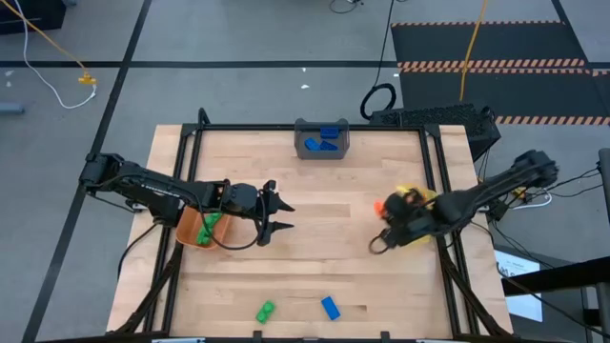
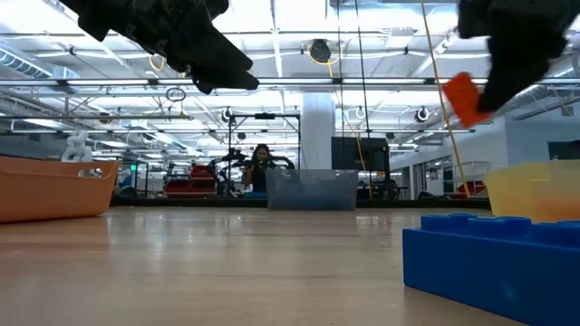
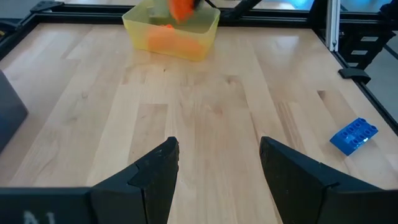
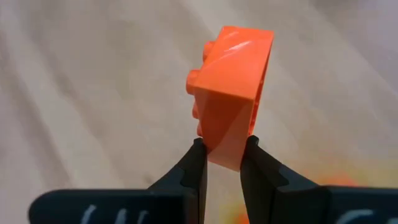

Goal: Sort & place blocks by color
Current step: Put the orange game piece into the yellow bin

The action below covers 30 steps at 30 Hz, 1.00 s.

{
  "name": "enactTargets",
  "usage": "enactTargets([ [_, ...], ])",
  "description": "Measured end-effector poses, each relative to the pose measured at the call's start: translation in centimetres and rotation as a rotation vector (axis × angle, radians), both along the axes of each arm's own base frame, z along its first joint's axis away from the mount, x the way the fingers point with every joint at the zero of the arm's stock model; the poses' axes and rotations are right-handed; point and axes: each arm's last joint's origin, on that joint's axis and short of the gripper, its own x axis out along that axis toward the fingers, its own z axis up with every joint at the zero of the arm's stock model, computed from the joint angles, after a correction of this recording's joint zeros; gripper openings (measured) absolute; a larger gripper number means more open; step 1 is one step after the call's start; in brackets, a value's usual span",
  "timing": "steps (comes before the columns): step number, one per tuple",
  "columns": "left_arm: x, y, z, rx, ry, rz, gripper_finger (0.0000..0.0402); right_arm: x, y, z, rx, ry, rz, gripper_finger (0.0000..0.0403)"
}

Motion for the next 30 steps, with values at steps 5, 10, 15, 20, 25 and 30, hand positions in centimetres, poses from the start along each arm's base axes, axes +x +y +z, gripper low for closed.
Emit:
enactTargets([
  [5,0.0,0.0,0.0,0.0,0.002,0.0,0.0223,-3.5,-0.6,1.1,0.042,0.013,-0.157,0.0053],
  [10,0.0,0.0,-0.1,0.0,0.008,0.001,0.0223,-4.5,-0.5,1.0,0.064,0.071,-0.203,0.0054],
  [15,0.0,0.0,-0.1,-0.002,0.008,0.004,0.0223,-4.8,-0.1,0.1,0.168,0.281,-0.238,0.0054],
  [20,0.0,0.0,-0.1,-0.002,0.008,0.005,0.0223,-4.6,0.5,-0.6,0.217,0.419,-0.25,0.0055],
  [25,0.0,0.0,-0.1,-0.003,0.008,0.005,0.0223,-4.2,0.7,-1.0,0.207,0.449,-0.248,0.0069],
  [30,0.0,0.0,-0.1,-0.005,0.008,0.006,0.0223,-4.0,0.8,-1.2,0.199,0.46,-0.253,0.0137],
])
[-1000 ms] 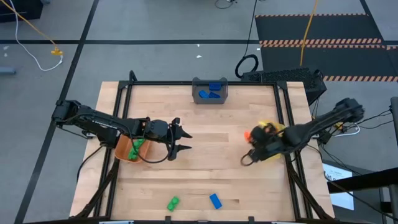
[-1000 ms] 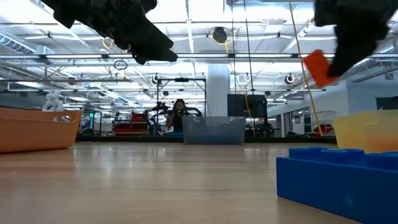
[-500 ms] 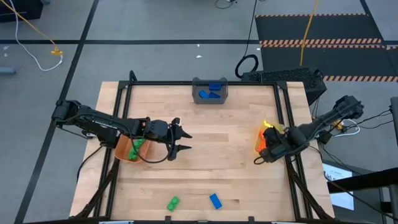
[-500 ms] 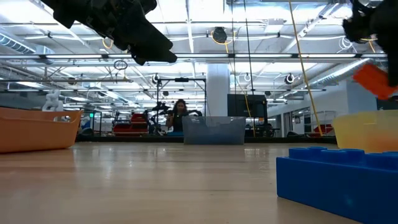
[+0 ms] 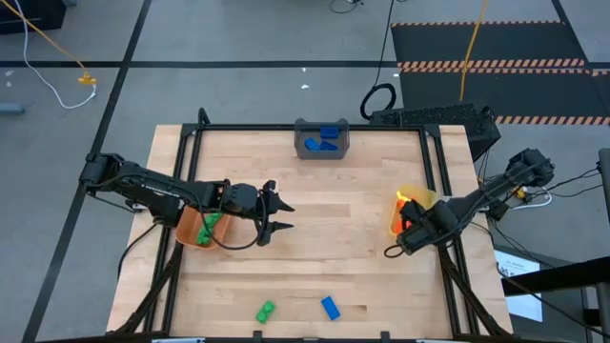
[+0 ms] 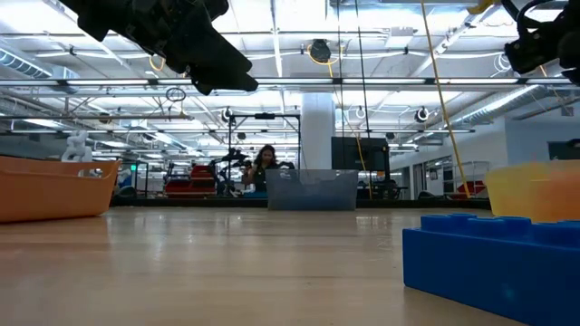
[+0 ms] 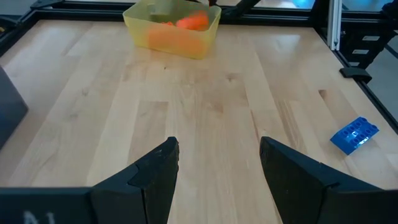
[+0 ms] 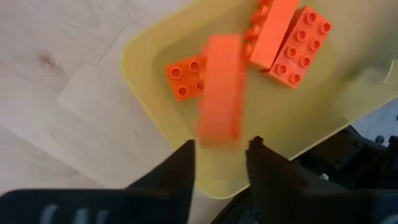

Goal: Sort & place blocks by color
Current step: Put the orange game piece into the yellow bin, then put the blue game piece into the black bin

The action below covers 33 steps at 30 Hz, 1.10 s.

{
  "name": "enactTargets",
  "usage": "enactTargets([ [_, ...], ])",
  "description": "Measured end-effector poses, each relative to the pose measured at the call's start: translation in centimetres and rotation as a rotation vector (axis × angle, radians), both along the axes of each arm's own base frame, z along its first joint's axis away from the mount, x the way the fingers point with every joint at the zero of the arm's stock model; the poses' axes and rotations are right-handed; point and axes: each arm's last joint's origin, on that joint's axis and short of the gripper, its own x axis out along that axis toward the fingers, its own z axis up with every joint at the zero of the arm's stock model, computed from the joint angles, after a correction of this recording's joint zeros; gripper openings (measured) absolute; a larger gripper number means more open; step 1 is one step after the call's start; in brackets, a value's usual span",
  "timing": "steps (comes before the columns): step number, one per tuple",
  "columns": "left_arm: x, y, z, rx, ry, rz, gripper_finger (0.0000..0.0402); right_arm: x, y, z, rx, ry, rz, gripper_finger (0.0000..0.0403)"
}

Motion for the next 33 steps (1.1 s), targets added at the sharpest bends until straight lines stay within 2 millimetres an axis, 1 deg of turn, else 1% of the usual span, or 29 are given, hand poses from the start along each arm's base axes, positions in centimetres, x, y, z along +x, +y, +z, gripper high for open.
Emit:
enactTargets([
  [5,0.0,0.0,0.0,0.0,0.0,-0.001,0.0223,0.1,0.0,0.0,0.0,-0.002,-0.002,0.0215],
  [8,0.0,0.0,0.0,0.0,0.0,-0.001,0.0223,0.2,0.1,0.0,0.009,-0.019,0.017,0.0246],
  [10,0.0,0.0,0.0,0.0,0.0,-0.001,0.0223,0.5,0.2,0.0,0.022,-0.051,0.056,0.0256],
  [14,0.0,0.0,0.0,0.004,0.0,-0.004,0.0223,1.8,0.9,0.0,0.058,-0.185,0.136,0.0261],
  [18,0.0,0.0,0.0,0.004,-0.002,-0.004,0.0223,3.5,1.8,0.4,0.115,-0.382,0.195,0.0257],
  [22,0.0,0.0,0.0,0.004,-0.004,-0.004,0.0223,5.5,2.7,0.7,0.128,-0.557,0.245,0.0249],
  [25,0.0,0.0,0.1,0.004,-0.01,-0.005,0.0223,6.9,3.5,0.2,0.142,-0.615,0.282,0.0247],
  [28,0.1,-0.1,0.1,0.003,-0.016,-0.007,0.0223,8.4,4.4,-0.8,0.15,-0.64,0.311,0.0247],
  [33,0.1,-0.1,0.1,0.001,-0.016,-0.007,0.0223,10.3,5.7,-2.6,0.222,-0.651,0.348,0.0247],
])
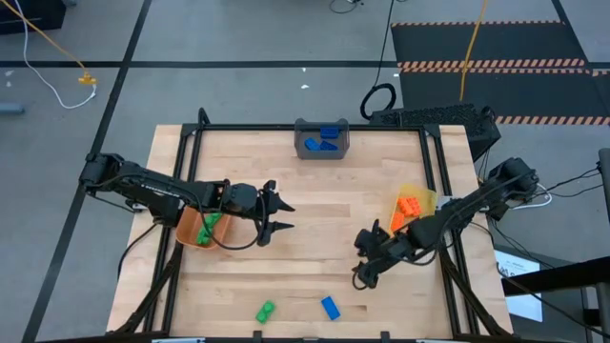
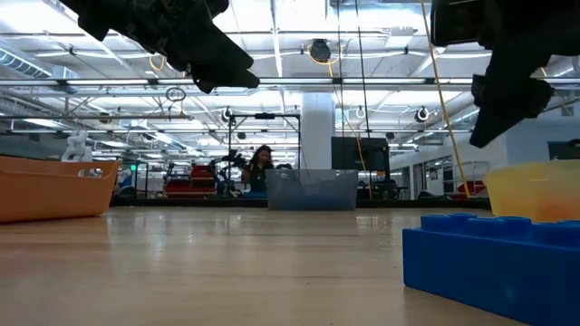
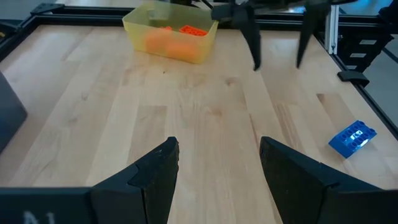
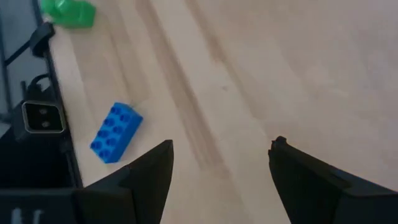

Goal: Sort & place blocks by color
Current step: Put the blue game piece into the black bin

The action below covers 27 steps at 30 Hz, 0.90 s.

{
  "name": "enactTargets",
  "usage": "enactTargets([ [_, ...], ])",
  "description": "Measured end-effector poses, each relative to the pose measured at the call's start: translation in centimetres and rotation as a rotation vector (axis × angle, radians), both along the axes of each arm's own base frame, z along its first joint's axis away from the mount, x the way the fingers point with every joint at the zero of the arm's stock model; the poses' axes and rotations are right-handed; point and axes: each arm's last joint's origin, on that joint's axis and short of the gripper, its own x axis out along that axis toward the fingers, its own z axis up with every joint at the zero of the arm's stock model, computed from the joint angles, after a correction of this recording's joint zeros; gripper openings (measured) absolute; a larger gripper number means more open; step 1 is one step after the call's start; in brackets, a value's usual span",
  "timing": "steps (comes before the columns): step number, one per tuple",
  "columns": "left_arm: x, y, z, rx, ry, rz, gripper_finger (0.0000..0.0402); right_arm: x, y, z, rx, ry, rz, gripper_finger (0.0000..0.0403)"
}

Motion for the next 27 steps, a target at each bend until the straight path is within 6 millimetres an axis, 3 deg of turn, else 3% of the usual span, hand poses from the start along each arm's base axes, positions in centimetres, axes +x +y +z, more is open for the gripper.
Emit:
enactTargets([
  [5,0.0,-0.2,0.0,0.0,-0.002,-0.008,0.0223,1.2,0.8,-0.5,0.026,-0.001,0.026,0.0247],
  [12,0.0,-0.5,0.0,0.006,-0.004,-0.023,0.0223,5.1,3.1,2.6,-0.011,-0.039,0.135,0.0247],
  [19,0.0,-0.5,0.1,0.009,-0.017,-0.024,0.0223,8.2,4.8,4.4,-0.135,0.18,0.17,0.0247],
  [27,0.0,-0.9,0.1,-0.007,-0.015,-0.043,0.0223,10.3,7.2,3.7,-0.127,0.286,0.14,0.0247],
])
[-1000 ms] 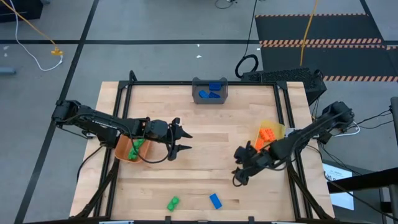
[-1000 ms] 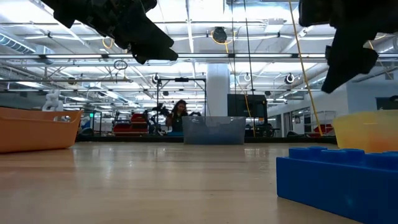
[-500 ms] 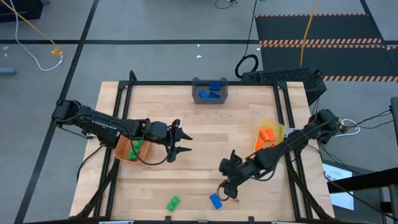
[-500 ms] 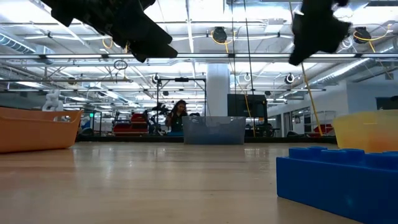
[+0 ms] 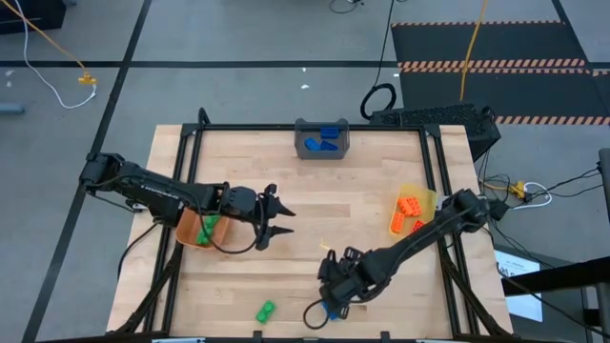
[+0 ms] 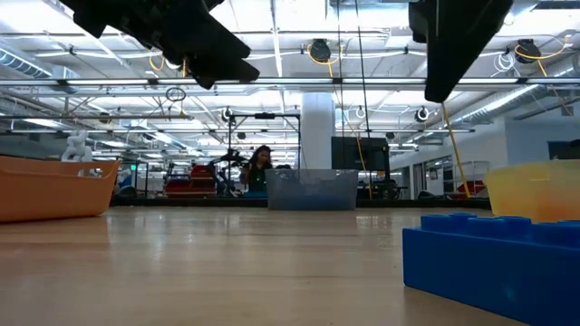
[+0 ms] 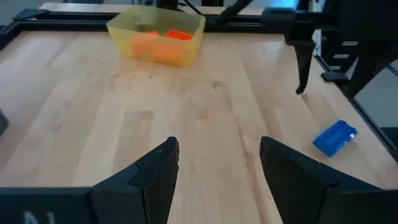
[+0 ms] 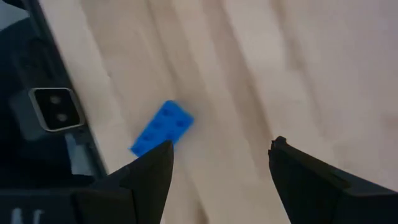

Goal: Sort & place blocks by color
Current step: Put the blue game piece into the black bin

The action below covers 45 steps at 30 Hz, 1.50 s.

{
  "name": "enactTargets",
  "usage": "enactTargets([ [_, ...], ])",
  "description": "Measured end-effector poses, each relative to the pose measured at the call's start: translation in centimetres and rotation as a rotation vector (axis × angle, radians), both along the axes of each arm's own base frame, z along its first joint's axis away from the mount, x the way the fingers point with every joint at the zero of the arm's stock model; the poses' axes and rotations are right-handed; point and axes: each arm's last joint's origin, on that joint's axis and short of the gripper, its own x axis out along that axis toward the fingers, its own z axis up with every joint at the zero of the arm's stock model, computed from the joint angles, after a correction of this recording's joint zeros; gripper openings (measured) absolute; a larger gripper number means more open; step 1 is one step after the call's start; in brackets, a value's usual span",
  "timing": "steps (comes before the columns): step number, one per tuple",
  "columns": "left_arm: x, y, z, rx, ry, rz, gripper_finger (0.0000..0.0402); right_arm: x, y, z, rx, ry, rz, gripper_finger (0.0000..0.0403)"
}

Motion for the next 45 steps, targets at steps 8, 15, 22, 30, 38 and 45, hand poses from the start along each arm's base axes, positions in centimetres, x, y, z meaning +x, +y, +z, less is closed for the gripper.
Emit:
enactTargets([
  [8,-0.4,-1.6,-0.3,0.006,0.028,-0.062,0.0223,1.5,2.6,-1.4,0.079,-0.069,-0.036,0.0247],
  [15,-0.6,-2.4,-0.3,0.013,0.035,-0.094,0.0223,1.6,3.7,-1.4,0.077,-0.143,-0.035,0.0247],
  [22,-0.7,-2.4,-0.5,0.017,0.053,-0.095,0.0223,1.5,3.9,-2.2,0.05,-0.119,-0.03,0.0247],
  [30,-0.7,-2.4,-0.5,0.02,0.052,-0.096,0.0223,1.4,4.4,-6.1,0.047,0.062,-0.077,0.0247],
  [38,-0.7,-2.4,-0.5,0.01,0.062,-0.093,0.0223,1.3,4.3,-6.7,0.052,0.107,-0.143,0.0247],
  [45,-0.9,-2.8,-0.6,0.012,0.071,-0.106,0.0223,0.5,3.7,-6.9,-0.02,0.178,-0.157,0.0247],
])
